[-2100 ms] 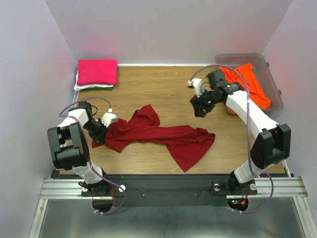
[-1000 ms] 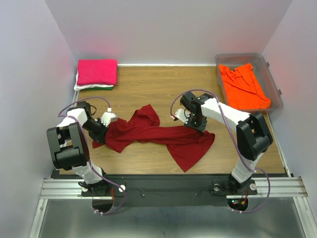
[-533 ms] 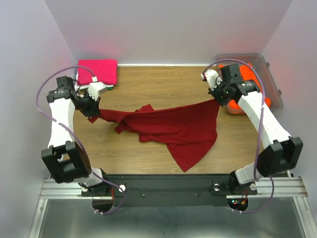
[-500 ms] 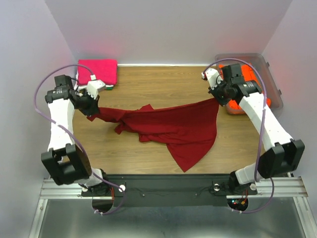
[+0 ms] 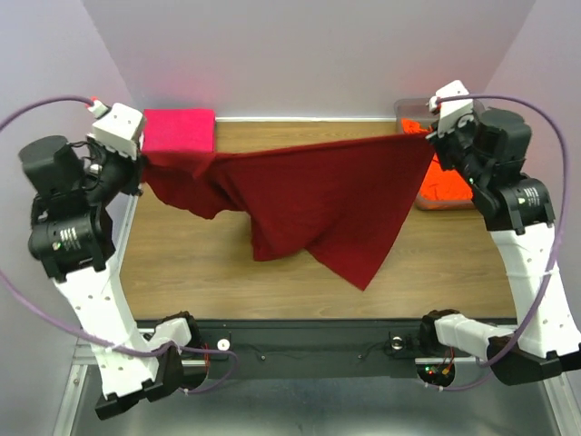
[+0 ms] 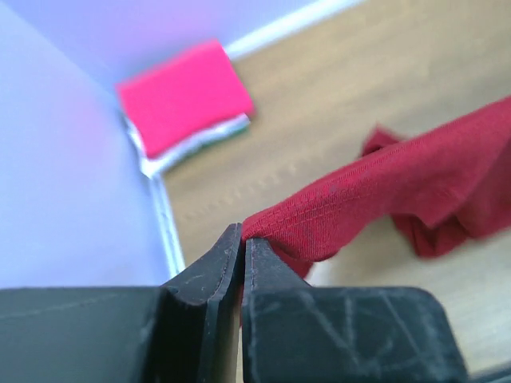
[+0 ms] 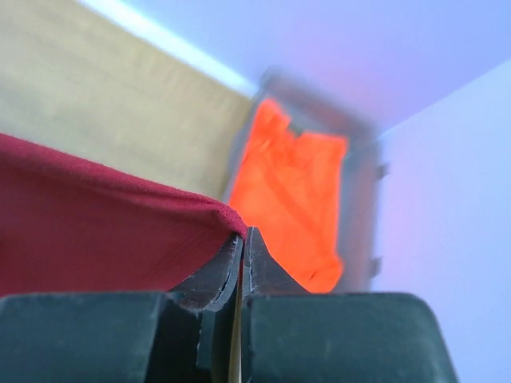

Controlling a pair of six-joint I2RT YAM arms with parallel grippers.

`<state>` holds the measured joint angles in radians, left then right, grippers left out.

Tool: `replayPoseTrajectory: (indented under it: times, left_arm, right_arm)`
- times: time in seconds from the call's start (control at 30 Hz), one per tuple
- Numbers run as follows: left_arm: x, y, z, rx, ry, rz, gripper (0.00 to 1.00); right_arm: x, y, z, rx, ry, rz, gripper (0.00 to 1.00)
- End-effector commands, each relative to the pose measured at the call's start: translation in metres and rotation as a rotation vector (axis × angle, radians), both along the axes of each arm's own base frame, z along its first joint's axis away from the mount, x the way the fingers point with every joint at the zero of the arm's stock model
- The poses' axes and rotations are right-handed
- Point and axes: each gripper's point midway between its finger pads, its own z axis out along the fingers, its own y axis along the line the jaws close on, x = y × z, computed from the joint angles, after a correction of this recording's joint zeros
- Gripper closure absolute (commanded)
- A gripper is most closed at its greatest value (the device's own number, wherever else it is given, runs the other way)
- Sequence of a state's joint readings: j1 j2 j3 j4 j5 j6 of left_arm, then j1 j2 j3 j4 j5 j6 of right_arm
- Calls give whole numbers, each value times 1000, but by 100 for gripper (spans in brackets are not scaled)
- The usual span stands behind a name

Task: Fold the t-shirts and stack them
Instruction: Flatten the tshirt out

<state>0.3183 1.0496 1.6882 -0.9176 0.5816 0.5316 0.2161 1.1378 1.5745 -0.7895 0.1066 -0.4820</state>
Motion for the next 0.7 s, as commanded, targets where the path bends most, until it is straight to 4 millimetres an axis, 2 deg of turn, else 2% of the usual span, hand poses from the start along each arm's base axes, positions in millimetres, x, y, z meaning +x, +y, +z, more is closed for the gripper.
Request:
replayPoseTrajectory:
  times: [0.0,0.07,0.1,0.13,0.17,0.2,0.23,0.27,0.3,0.33,0.37,0.47,0.57,0.6,0.67]
  left_arm:
    - [9,14,80,-16,-224,109,100]
    - [14,15,107,26,-293,93,100]
    - [17,16,113,40,-311,88,100]
    - [19,17,120,57,-331,86,100]
    - [24,21,132,79,-366,89,100]
    - [27,29,139,91,-383,130,100]
    - [30,34,146,102,-401,152,100]
    - [36,47,162,142,-437,211,100]
    - [36,48,162,142,-437,211,100]
    - [36,52,170,155,-463,232,100]
    - [34,60,175,171,-480,277,100]
    - [23,66,184,200,-534,330,100]
    - [1,72,199,233,-628,398,100]
    - [-11,70,210,246,-682,414,100]
    - [-18,67,215,253,-704,410,100]
  right_arm:
    - [14,-23,70,-2,-236,-124,100]
    - [25,-22,92,-16,-292,-124,100]
    - [29,-22,100,-16,-311,-129,99]
    - [30,-25,120,-25,-366,-138,99]
    - [40,-25,121,-40,-367,-151,99]
    - [44,-28,127,-58,-386,-162,99]
    - [42,-29,150,-53,-444,-171,99]
    - [51,-31,161,-69,-471,-186,99]
    - [51,-31,162,-69,-471,-186,99]
    - [53,-31,174,-67,-498,-188,99]
    - [52,-31,182,-66,-517,-190,99]
    - [45,-33,208,-61,-580,-195,99]
    - [28,-37,233,-52,-642,-201,100]
    - [22,-38,240,-51,-660,-201,99]
    - [7,-39,251,-36,-695,-192,99]
